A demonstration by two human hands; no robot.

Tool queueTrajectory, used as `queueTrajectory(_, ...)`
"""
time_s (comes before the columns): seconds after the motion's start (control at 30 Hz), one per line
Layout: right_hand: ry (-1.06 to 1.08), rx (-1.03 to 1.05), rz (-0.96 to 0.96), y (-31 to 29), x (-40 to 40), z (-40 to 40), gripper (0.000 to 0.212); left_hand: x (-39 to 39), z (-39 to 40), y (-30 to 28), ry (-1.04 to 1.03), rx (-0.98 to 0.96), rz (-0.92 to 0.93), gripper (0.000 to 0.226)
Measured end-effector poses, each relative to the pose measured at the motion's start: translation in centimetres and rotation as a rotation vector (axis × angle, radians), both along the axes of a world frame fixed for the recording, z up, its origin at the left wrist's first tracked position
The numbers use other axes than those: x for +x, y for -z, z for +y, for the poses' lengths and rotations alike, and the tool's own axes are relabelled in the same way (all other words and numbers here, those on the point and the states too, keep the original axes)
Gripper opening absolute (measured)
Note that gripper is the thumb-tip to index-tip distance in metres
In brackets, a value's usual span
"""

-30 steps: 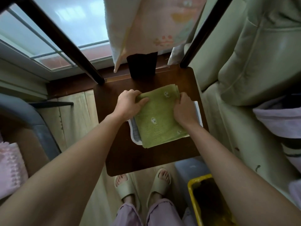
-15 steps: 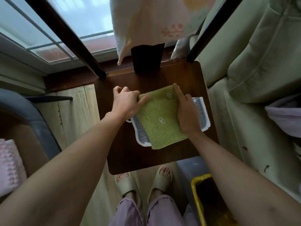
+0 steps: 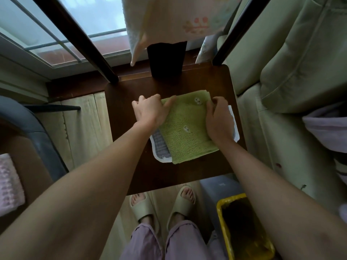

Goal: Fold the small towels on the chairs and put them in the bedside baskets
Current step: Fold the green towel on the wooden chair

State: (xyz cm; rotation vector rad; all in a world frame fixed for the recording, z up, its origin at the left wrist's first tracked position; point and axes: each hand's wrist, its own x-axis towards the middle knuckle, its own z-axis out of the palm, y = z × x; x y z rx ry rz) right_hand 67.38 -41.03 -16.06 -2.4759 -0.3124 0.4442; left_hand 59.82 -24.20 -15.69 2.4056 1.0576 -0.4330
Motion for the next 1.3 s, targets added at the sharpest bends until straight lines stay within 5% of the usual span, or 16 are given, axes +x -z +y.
queueTrajectory(0.13, -0.033, -0.172, 0.088, -0.3, 1.1, 0.7, 0.058, -0.5, -0.2, 1.1, -0.344, -0.399, -0.217, 0.046)
queueTrajectory(0.23, -0.006, -0.216, 0.147, 0.1, 1.8, 1.6, 0.065, -0.5, -0.7, 1.2, -0.453, -0.475, -0.31, 0.037)
queueTrajectory(0.43, 0.201, 0.226, 0.318, -0.5, 2.4, 1.4, 0.039, 0.5, -1.4, 0.3, -0.589, -0.432, -0.537, 0.042)
queueTrajectory(0.53, 0.204, 0.305, 0.217, -0.4, 1.7, 0.8, 0.032, 1.1, -1.5, 0.5, -0.583, -0.483, -0.589, 0.06)
queueTrajectory(0.67, -0.069, 0.06, -0.266, -0.1, 0.2, 0.1, 0.05, -0.4, -2.9, 0.8, -0.615, -0.59, -0.574, 0.073)
queueTrajectory(0.83, -0.654, -0.13, -0.222, 0.8, -2.1, -1.7, 0.066, -6.3, -5.3, -1.4, -0.324, -0.547, -0.671, 0.046)
queueTrajectory(1.03, -0.671, -0.284, -0.243, 2.6, -1.6, -1.5, 0.069, -11.9, -6.4, -1.2, 0.105, -0.476, -0.595, 0.056)
queueTrajectory(1.17, -0.632, -0.274, -0.191, 2.0, -2.4, -1.2, 0.067, -11.4, -7.4, -0.2, 0.137, -0.257, -0.576, 0.064)
queueTrajectory(1.3, -0.65, -0.13, -0.135, 1.0, -3.4, -2.5, 0.069, -10.5, -7.4, 0.1, 0.159, -0.291, -0.634, 0.059)
